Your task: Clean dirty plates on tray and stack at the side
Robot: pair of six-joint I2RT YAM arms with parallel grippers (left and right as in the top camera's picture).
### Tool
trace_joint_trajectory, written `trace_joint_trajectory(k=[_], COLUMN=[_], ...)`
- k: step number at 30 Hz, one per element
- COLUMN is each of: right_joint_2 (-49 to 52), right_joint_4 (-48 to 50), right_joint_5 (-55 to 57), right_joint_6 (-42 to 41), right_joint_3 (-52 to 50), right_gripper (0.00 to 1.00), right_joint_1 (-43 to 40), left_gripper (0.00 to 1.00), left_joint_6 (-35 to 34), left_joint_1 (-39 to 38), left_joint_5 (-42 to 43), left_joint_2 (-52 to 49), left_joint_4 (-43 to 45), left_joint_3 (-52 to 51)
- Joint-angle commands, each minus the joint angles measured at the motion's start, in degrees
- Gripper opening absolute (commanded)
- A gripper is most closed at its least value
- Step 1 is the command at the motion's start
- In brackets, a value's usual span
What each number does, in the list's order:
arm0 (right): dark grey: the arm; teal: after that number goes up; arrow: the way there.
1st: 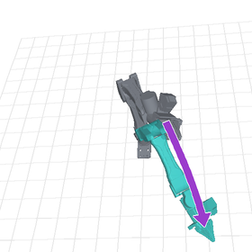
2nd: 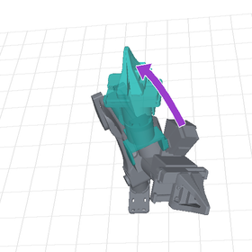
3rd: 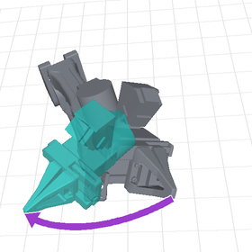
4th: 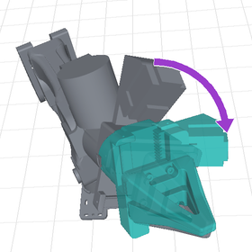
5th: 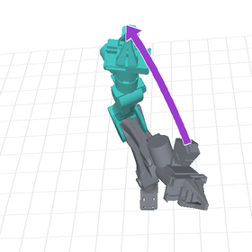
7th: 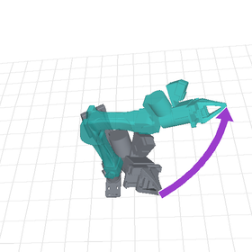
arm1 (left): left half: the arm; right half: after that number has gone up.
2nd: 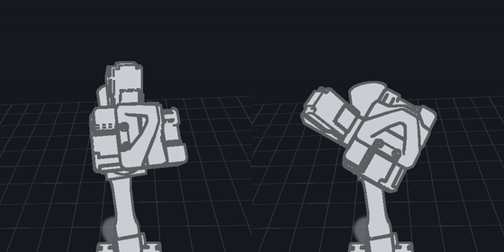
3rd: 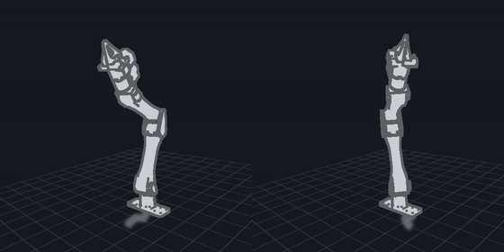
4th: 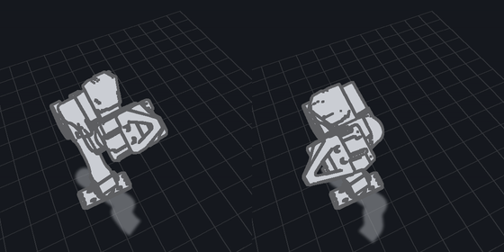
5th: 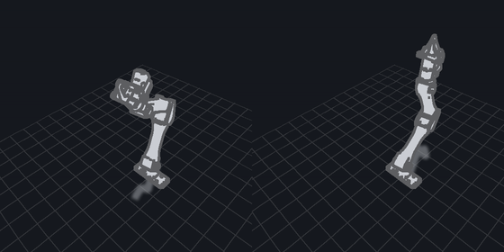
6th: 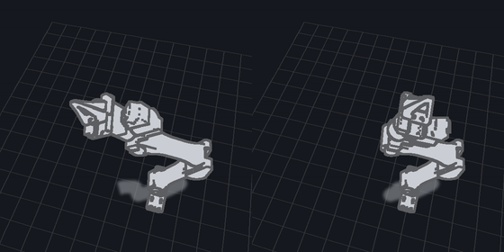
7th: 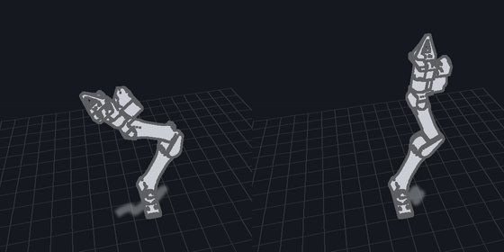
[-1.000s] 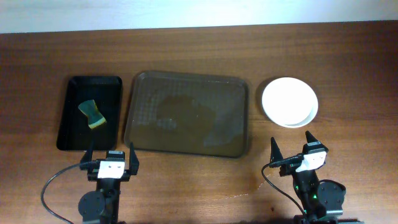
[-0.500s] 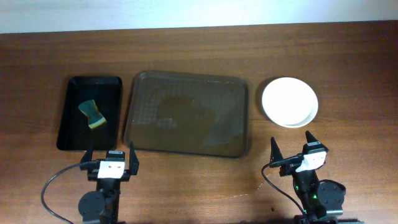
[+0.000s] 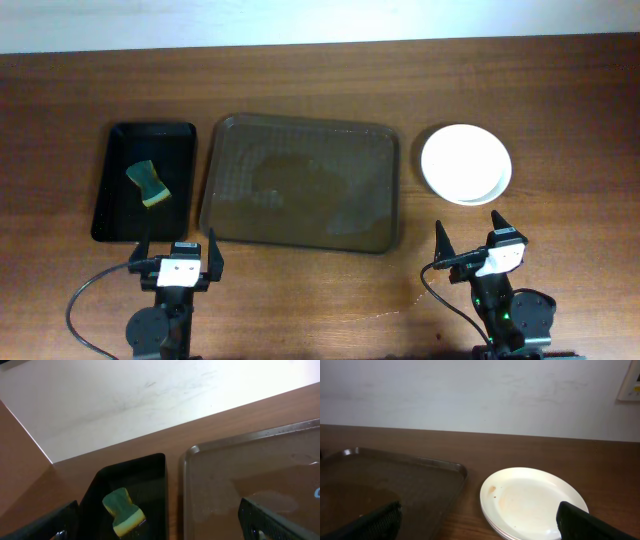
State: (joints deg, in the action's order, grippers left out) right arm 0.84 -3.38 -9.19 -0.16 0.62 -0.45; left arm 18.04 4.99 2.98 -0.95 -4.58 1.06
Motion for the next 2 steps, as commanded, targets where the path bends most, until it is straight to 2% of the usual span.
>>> trace_joint_trajectory(k=[1, 2], right_joint_2=[-0.4, -0.4], right_joint_4=[-0.3, -0.3], right_joint_5=[-0.7, -0.7], right_joint_6=[-0.1, -0.1], right_joint_3=[-0.3, -0.3], right_gripper=[0.98, 0.98], right_joint_1=[-0.4, -0.4], left_gripper=[0.99, 0.99], left_joint_6=[0.7, 0.7], left_joint_1=[-0.1, -0.1], left_joint_5=[-0.4, -0.4], left_joint_2=[0.6, 0.6], left_joint_4=[0.1, 0.1], left_joint_3=[-0.6, -0.6])
